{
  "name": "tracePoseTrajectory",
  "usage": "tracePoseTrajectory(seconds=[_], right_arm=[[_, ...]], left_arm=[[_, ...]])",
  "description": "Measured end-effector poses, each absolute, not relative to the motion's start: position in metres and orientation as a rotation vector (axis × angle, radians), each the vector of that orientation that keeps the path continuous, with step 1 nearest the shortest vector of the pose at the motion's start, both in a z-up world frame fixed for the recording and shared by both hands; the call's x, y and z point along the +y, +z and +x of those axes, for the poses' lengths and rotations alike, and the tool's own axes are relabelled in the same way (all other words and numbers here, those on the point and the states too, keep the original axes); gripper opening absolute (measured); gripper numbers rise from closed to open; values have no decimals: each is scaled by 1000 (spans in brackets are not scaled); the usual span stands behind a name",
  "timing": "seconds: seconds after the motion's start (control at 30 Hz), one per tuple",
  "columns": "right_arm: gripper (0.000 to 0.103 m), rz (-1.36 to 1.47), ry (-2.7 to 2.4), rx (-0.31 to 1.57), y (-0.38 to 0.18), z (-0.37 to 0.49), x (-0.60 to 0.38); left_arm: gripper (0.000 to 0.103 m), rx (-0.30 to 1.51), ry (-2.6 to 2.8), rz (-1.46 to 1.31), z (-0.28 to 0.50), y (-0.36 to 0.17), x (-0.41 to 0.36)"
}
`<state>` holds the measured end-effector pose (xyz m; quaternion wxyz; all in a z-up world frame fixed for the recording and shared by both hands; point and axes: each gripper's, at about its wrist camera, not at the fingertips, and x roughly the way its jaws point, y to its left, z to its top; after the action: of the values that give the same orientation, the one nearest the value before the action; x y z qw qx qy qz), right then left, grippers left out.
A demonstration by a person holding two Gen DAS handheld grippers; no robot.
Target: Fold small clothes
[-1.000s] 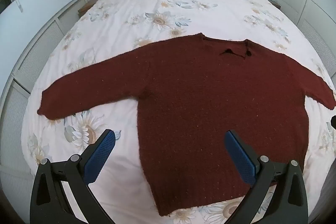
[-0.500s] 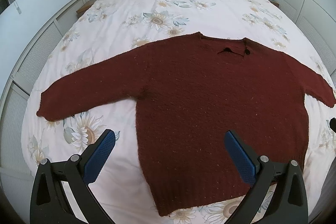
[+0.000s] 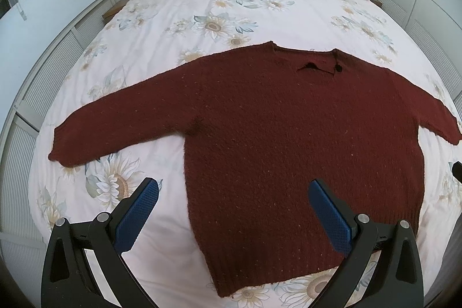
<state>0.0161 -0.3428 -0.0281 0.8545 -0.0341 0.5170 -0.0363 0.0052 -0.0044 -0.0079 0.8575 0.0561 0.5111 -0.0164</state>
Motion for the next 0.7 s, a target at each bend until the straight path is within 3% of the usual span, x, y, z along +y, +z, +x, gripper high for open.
tracePoseTrajectory(seconds=[0.7], right_arm=[[103,-88,-57,1107,-31,18,-337]], left_arm=[[102,1099,-35,121,6,-16,-3]])
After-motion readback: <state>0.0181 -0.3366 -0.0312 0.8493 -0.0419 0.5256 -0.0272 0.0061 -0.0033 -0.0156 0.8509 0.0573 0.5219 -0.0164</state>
